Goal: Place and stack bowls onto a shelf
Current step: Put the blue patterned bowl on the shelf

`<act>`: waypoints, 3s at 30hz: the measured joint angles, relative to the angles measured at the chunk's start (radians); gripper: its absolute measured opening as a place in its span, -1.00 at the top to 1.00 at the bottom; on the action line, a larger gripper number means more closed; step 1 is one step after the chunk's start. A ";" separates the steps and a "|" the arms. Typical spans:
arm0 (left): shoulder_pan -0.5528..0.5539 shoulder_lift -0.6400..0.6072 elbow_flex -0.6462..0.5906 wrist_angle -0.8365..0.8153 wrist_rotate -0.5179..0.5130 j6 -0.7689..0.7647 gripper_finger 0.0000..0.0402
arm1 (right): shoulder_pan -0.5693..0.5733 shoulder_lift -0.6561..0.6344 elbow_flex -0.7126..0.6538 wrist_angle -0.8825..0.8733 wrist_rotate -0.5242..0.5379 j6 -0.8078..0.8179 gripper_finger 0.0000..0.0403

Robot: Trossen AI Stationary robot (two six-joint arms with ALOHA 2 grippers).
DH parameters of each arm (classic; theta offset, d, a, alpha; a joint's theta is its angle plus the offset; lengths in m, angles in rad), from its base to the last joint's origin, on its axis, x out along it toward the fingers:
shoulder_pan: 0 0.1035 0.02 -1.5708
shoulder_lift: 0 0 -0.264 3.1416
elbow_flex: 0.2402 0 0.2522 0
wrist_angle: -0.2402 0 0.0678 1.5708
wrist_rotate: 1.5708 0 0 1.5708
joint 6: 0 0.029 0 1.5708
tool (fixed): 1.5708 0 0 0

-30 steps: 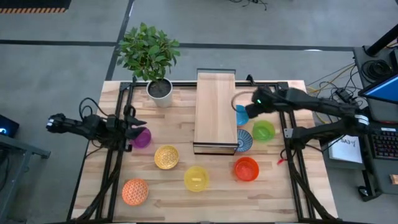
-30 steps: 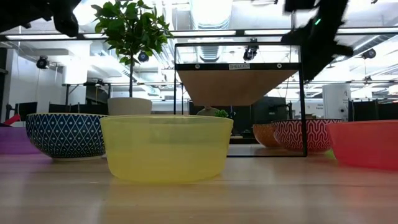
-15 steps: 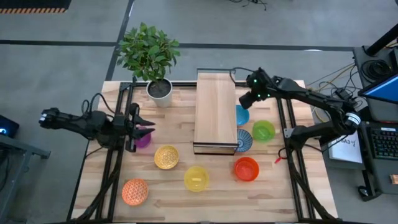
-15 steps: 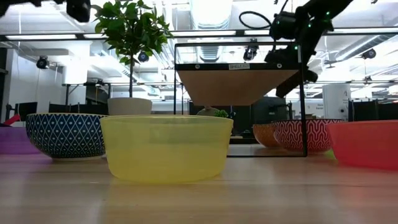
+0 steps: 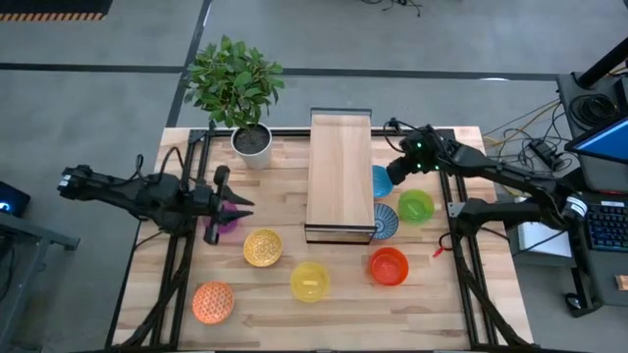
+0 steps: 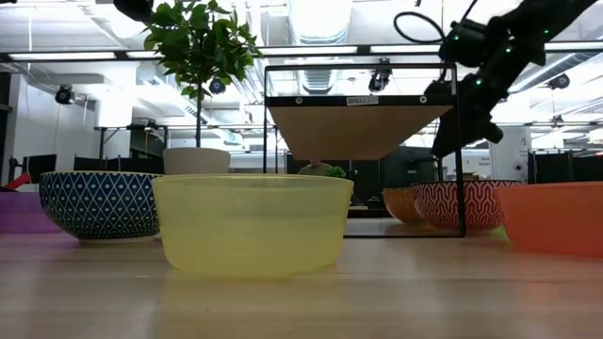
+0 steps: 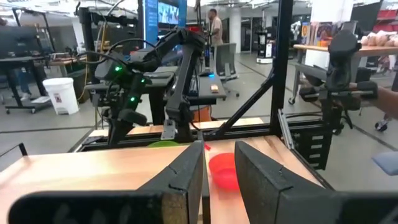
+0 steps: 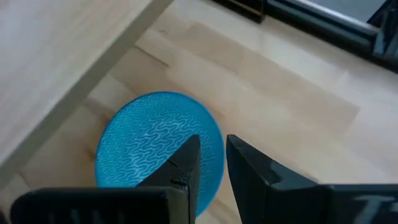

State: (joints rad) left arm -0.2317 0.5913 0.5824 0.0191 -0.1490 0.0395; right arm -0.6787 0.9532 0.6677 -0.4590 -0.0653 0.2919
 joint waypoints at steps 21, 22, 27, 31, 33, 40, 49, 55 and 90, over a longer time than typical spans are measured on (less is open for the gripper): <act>-0.002 0.249 0.180 -0.039 0.043 0.022 0.62 | -0.003 0.119 0.032 -0.034 -0.009 0.117 0.52; -0.002 0.261 0.191 -0.057 0.035 0.029 0.62 | -0.003 0.131 0.032 -0.042 -0.014 0.116 0.46; -0.002 0.307 0.242 -0.102 -0.026 0.032 0.62 | -0.002 0.180 0.032 -0.027 0.013 0.111 0.14; -0.002 0.324 0.258 -0.113 -0.026 0.032 0.62 | -0.003 0.212 0.032 -0.021 0.014 0.108 0.00; -0.002 0.326 0.259 -0.114 -0.026 0.031 0.62 | -0.002 0.232 0.032 -0.021 0.025 0.107 -0.02; -0.002 0.326 0.259 -0.117 -0.027 0.031 0.62 | -0.003 0.315 0.032 0.027 0.040 0.107 0.09; -0.002 0.327 0.259 -0.126 -0.027 0.029 0.62 | -0.002 0.353 0.032 0.029 0.036 0.117 0.78; -0.002 0.342 0.259 -0.139 -0.027 0.005 0.62 | -0.010 0.325 0.039 -0.013 0.041 0.135 0.92; 0.000 0.338 0.258 -0.204 -0.195 0.157 0.62 | -0.124 0.332 0.787 -0.383 -0.100 0.054 0.94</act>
State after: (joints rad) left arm -0.2318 0.9296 0.8406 -0.1852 -0.3444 0.1969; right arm -0.8032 1.2847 1.4548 -0.8422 -0.1655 0.3457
